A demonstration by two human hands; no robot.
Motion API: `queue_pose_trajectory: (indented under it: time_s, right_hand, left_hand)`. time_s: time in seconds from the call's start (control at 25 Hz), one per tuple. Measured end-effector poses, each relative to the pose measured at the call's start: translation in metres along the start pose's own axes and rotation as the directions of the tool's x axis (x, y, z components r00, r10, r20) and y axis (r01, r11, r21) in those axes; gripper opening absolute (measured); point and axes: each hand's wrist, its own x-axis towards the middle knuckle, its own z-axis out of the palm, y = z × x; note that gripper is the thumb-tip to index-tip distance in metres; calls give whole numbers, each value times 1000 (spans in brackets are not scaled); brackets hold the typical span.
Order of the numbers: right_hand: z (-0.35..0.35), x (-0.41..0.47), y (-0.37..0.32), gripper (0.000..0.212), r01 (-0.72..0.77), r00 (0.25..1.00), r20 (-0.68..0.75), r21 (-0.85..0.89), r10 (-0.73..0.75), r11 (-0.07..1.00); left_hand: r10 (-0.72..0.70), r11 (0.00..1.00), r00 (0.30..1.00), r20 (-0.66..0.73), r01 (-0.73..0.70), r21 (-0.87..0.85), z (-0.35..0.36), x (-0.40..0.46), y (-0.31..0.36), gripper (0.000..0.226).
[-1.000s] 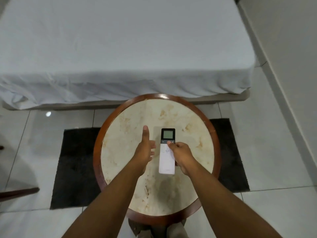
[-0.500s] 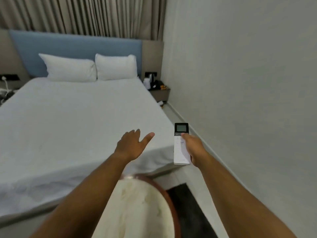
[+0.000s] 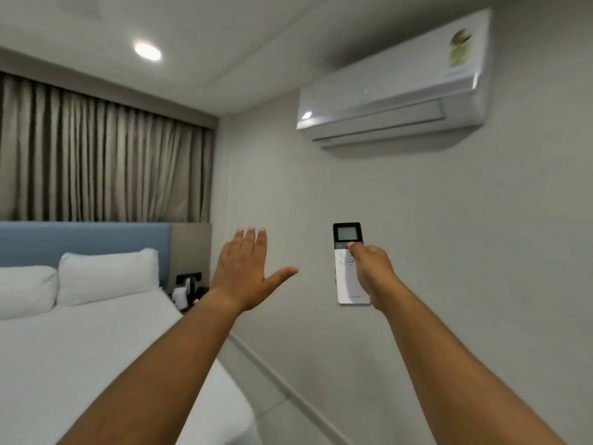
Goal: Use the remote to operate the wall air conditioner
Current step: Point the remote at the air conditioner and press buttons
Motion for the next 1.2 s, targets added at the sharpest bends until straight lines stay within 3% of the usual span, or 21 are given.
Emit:
queue_pose_trajectory:
  time_s: [0.28, 0.48, 1.2]
  right_hand:
    - [-58, 4, -91, 22, 185, 969, -172, 33, -177, 982]
    - [-79, 5, -115, 22, 273, 932, -262, 47, -252, 961]
    - [-107, 3, -134, 29, 318, 938, -170, 69, -302, 946]
  left_hand:
    - [141, 990, 973, -185, -132, 56, -56, 85, 63, 114]
    - [167, 985, 946, -276, -149, 85, -90, 118, 83, 115]
    - [183, 983, 940, -289, -168, 78, -99, 128, 116, 119]
